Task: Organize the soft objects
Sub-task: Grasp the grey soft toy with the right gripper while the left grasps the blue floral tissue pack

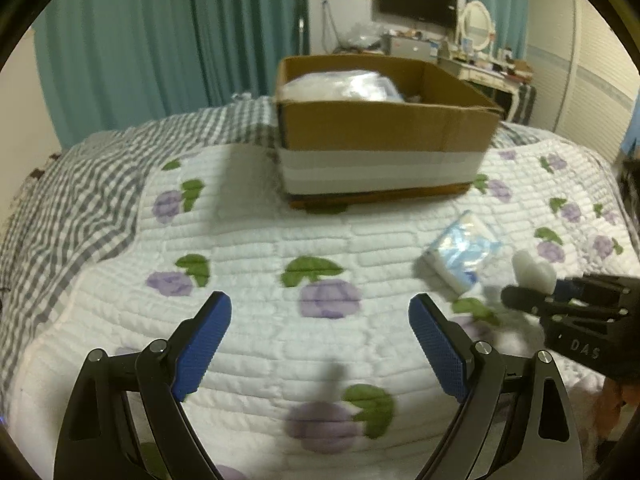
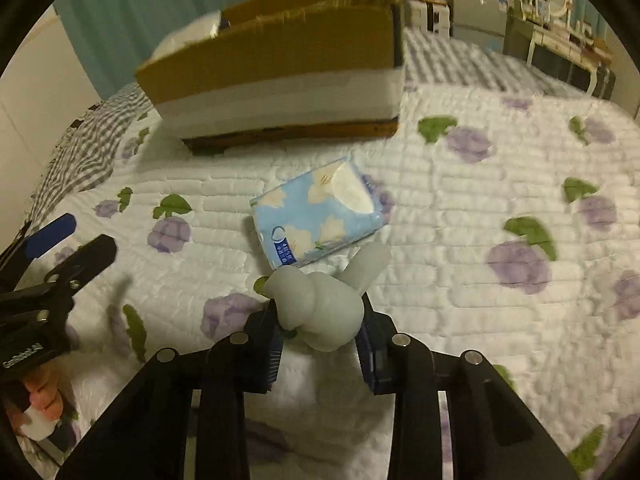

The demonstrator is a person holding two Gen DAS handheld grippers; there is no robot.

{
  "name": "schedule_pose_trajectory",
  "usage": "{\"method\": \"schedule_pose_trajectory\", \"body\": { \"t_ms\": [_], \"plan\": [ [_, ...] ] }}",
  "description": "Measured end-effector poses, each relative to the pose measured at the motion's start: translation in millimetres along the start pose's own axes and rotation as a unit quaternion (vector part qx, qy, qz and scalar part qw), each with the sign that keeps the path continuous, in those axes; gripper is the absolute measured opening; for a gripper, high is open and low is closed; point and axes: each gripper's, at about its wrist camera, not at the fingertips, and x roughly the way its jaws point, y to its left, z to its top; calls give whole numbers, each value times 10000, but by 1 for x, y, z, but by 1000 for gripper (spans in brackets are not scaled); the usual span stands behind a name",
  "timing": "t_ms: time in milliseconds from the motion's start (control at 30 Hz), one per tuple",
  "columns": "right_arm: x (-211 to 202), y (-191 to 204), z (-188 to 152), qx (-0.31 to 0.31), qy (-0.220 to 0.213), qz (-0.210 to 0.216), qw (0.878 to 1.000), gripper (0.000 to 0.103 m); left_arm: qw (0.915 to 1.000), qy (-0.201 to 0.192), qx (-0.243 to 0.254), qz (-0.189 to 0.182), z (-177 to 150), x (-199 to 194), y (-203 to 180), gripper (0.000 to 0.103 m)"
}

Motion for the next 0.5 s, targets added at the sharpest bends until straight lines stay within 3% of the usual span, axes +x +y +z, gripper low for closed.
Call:
{"method": "schedule_pose_trajectory", "body": {
  "t_ms": [267,500],
  "plan": [
    [-42,-32,29,-241,-310,-269,9989,31,9991,141,284,-290,11,4,-49,92],
    [-30,-64,62,-344,-241,-499,9979,31,9957,533,279,-701,24,41,-90,92]
  ]
}}
